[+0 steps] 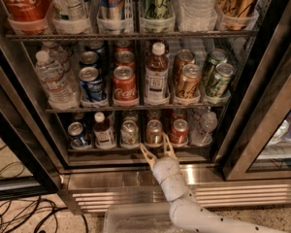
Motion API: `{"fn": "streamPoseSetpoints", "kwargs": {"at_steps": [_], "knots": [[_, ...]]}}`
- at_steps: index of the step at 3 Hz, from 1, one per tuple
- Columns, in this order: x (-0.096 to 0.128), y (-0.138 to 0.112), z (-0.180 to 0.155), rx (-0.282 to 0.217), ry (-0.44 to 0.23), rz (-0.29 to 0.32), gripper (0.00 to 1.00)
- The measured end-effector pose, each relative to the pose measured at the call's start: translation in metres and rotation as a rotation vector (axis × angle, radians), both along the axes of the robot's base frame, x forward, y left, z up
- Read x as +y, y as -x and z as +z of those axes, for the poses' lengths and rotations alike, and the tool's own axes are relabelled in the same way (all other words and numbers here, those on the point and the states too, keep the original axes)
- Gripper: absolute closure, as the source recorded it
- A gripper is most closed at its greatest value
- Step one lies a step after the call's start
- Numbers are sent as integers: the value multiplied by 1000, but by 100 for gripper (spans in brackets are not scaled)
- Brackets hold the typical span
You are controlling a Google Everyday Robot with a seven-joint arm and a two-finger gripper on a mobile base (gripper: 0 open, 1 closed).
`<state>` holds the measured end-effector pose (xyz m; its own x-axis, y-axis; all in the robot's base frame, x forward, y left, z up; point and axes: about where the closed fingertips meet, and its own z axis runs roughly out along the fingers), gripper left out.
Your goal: Pick orange can from bottom shelf of fridge
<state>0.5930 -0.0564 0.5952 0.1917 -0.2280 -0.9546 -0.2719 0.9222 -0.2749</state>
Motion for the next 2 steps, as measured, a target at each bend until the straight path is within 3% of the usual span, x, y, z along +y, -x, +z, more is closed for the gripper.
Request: {"fn": "streamPoseSetpoints", "kwargs": {"at_steps": [2], "knots": [[-3, -15, 3, -12, 0, -37, 39]]}}
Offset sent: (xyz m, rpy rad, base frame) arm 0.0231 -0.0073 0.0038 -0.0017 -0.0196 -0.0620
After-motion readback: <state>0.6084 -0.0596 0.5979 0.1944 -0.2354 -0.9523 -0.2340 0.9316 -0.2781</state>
